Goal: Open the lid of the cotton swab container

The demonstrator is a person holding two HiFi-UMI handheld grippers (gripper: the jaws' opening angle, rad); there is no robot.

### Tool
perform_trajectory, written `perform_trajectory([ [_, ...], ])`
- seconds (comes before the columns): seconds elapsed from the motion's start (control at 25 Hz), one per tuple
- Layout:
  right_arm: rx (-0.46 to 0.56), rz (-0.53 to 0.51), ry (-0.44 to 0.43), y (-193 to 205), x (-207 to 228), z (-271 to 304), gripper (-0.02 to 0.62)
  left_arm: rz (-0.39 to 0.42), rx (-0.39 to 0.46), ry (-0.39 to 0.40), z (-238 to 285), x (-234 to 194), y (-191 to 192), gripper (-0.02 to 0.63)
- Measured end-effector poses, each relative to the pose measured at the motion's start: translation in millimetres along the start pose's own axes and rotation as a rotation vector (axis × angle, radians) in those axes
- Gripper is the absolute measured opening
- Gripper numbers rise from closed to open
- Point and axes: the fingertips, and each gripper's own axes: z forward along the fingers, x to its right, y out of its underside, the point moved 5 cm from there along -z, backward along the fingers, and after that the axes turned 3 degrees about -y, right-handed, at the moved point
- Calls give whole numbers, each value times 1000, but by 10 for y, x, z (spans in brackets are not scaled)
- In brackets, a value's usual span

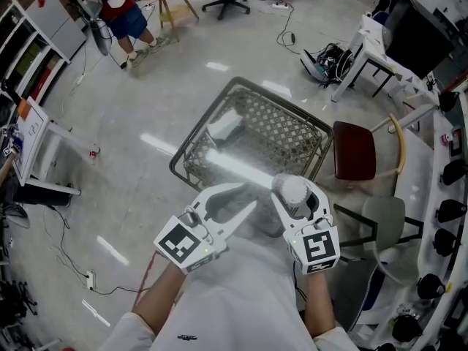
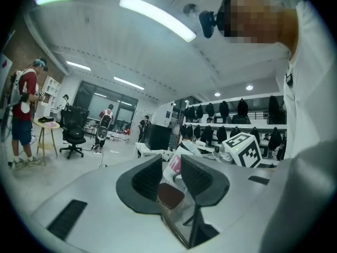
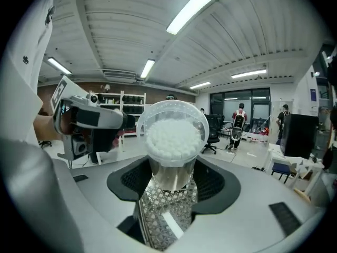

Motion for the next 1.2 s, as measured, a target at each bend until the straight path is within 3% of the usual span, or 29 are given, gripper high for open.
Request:
perform_trajectory([
  [0.12, 13, 8, 27, -21, 64, -79, 236, 3, -27, -104, -45, -130, 99, 19],
  [0.32, 29, -2, 74, 0, 141, -213, 238, -41, -18, -208, -119, -231, 134, 11],
  [0.76, 14, 51, 178, 155, 208, -447, 238, -27, -8, -293, -221, -259, 173, 11],
  [1.2, -8, 66, 218, 272, 207, -486, 238, -50, -34, -305, -254, -254, 299, 11],
])
